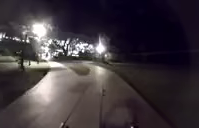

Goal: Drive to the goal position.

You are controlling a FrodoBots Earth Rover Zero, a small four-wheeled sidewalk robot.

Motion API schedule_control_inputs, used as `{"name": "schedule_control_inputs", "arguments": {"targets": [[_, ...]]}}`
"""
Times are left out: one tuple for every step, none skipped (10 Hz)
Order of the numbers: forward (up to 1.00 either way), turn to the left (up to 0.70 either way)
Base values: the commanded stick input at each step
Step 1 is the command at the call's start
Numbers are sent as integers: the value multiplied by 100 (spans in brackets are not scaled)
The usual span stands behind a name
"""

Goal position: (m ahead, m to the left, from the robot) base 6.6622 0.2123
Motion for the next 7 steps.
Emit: {"name": "schedule_control_inputs", "arguments": {"targets": [[45, 0], [45, 0], [45, 0], [45, 0], [45, 0], [45, 0], [45, 0]]}}
